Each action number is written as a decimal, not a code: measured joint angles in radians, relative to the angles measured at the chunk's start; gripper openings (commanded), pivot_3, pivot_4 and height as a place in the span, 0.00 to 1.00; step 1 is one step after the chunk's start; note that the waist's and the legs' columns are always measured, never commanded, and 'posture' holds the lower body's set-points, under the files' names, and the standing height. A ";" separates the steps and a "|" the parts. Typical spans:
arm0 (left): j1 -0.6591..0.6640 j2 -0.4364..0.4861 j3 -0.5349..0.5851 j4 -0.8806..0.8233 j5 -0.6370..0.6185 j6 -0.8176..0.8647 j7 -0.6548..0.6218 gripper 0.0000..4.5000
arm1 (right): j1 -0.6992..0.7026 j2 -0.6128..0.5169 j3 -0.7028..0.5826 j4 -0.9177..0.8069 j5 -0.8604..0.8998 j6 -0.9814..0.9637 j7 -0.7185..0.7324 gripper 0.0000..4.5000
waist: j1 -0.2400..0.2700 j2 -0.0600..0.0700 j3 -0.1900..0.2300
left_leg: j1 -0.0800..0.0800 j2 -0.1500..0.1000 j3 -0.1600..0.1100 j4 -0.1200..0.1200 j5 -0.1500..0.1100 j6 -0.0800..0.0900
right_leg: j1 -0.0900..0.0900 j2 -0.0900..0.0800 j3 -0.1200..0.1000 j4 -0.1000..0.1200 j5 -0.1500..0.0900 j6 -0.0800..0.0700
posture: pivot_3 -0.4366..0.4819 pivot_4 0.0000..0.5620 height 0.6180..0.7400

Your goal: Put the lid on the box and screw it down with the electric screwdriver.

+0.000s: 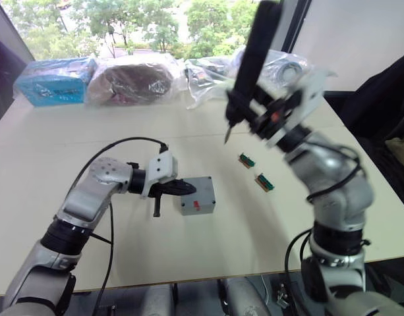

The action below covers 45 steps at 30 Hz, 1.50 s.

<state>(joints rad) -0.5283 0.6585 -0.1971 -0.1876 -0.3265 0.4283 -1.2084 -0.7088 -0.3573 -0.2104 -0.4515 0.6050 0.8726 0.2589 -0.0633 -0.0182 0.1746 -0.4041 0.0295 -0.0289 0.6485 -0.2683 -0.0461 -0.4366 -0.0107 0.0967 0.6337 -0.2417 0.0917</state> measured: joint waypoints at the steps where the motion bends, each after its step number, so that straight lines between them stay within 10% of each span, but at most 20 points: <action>1: -0.006 0.000 0.011 -0.019 -0.016 0.011 0.004 0.00 | -0.011 -0.034 -0.007 0.018 0.005 0.054 -0.014 0.41 | 0.000 0.000 0.000 | -0.001 0.000 0.000 0.000 0.000 0.000 | -0.001 0.000 0.000 0.000 0.000 0.000 | 0.48 0.27 1.00; 10: -0.037 0.010 0.092 -0.113 -0.132 0.113 0.041 0.00 | -0.153 -0.466 0.163 0.281 -0.033 0.508 0.079 0.41 | -0.004 0.007 0.015 | -0.004 0.000 0.002 -0.001 0.000 0.001 | -0.007 0.001 0.002 -0.001 0.000 0.001 | 0.48 0.27 1.00; 26: -0.022 0.039 0.124 -0.226 -0.200 0.156 0.102 0.00 | -0.197 -0.480 0.442 0.680 -0.168 0.637 0.184 0.41 | -0.006 0.007 0.016 | -0.005 -0.001 0.004 0.001 0.000 0.001 | -0.007 0.000 0.003 -0.001 0.000 0.001 | 0.48 0.27 1.00; 28: -0.022 0.040 0.135 -0.240 -0.219 0.170 0.107 0.00 | -0.197 -0.474 0.445 0.690 -0.183 0.625 0.193 0.65 | -0.006 0.007 0.016 | -0.005 -0.001 0.003 0.001 0.000 0.001 | -0.007 0.000 0.003 0.000 0.000 0.001 | 0.48 0.27 1.00; 33: -0.022 0.046 0.136 -0.248 -0.248 0.189 0.122 0.00 | -0.189 -0.452 0.440 0.700 -0.223 0.595 0.200 1.00 | -0.007 0.007 0.016 | -0.004 -0.001 0.003 0.003 0.000 0.001 | -0.005 0.000 0.003 0.001 0.000 0.001 | 0.48 0.27 1.00; 42: 0.121 0.175 0.164 -0.180 -0.174 0.147 0.139 0.00 | -0.138 -0.529 0.400 0.402 -0.240 0.345 0.331 1.00 | -0.009 0.008 0.016 | -0.003 0.000 0.003 0.003 0.000 0.001 | -0.007 0.001 0.003 0.004 0.001 0.002 | 0.48 0.27 1.00; 45: 0.181 0.197 0.164 -0.133 -0.126 0.104 0.136 0.00 | -0.106 -0.498 0.340 0.240 -0.181 0.303 0.385 0.84 | -0.004 0.007 0.016 | -0.003 0.001 0.001 0.003 0.000 0.001 | -0.006 0.002 0.001 0.005 0.001 0.002 | 0.48 0.27 1.00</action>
<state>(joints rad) -0.3473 0.8559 -0.0327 -0.3206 -0.4528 0.5327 -1.0723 -0.8153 -0.8550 0.1298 -0.2111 0.4239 1.1756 0.6435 -0.0671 -0.0113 0.1903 -0.4071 0.0301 -0.0275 0.6513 -0.2686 -0.0454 -0.4428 -0.0091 0.0976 0.6386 -0.2409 0.0936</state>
